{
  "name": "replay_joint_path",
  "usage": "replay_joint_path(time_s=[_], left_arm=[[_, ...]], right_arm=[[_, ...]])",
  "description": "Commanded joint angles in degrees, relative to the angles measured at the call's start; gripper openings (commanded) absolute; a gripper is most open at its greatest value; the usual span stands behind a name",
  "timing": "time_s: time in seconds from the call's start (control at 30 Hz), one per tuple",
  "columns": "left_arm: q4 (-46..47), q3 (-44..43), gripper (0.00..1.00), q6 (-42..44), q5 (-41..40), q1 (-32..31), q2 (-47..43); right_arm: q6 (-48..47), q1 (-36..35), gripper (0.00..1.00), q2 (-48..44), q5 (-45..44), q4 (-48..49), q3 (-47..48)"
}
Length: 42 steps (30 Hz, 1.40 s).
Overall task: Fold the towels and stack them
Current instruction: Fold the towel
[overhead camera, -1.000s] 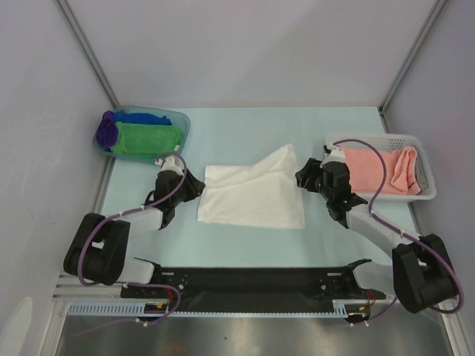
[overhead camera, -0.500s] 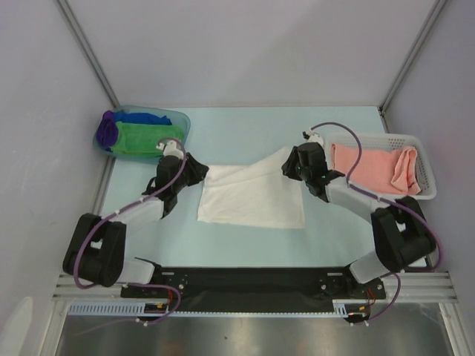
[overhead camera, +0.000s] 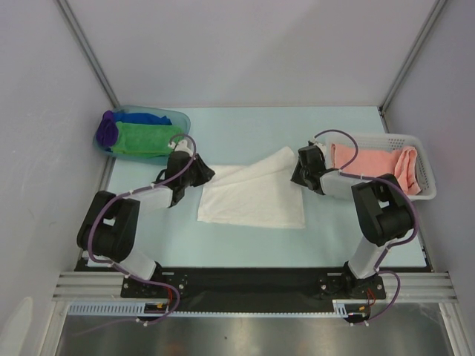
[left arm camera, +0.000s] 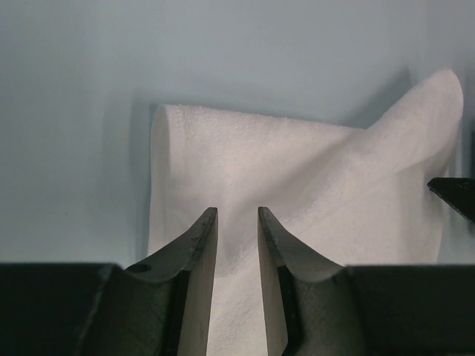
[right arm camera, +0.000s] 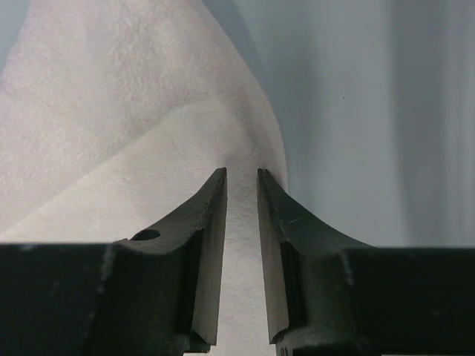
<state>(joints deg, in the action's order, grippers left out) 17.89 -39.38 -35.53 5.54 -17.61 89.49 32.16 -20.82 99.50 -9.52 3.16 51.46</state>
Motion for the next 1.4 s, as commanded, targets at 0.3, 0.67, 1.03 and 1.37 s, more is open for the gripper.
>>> replay_joint_path(time_s=[0.3, 0.67, 1.03, 1.37], left_arm=[[-7.69, -8.61, 0.36, 2.3, 0.61, -0.32, 3.14], [-9.19, -8.09, 0.34, 3.89, 3.86, -1.03, 5.87], [-8.22, -5.8, 0.33, 4.15, 4.92, -1.11, 6.57], [-8.4, -5.89, 0.32, 4.5, 5.01, -1.2, 6.66]], right_arm=[[-0.16, -0.45, 0.32, -5.46, -7.18, -11.5, 10.31], [-4.91, 0.08, 0.38, 13.06, -6.04, -21.26, 35.97], [-7.99, 0.52, 0.43, 26.26, -7.88, -23.99, 46.45], [-10.89, 0.34, 0.44, 28.46, -7.98, -23.11, 46.36]])
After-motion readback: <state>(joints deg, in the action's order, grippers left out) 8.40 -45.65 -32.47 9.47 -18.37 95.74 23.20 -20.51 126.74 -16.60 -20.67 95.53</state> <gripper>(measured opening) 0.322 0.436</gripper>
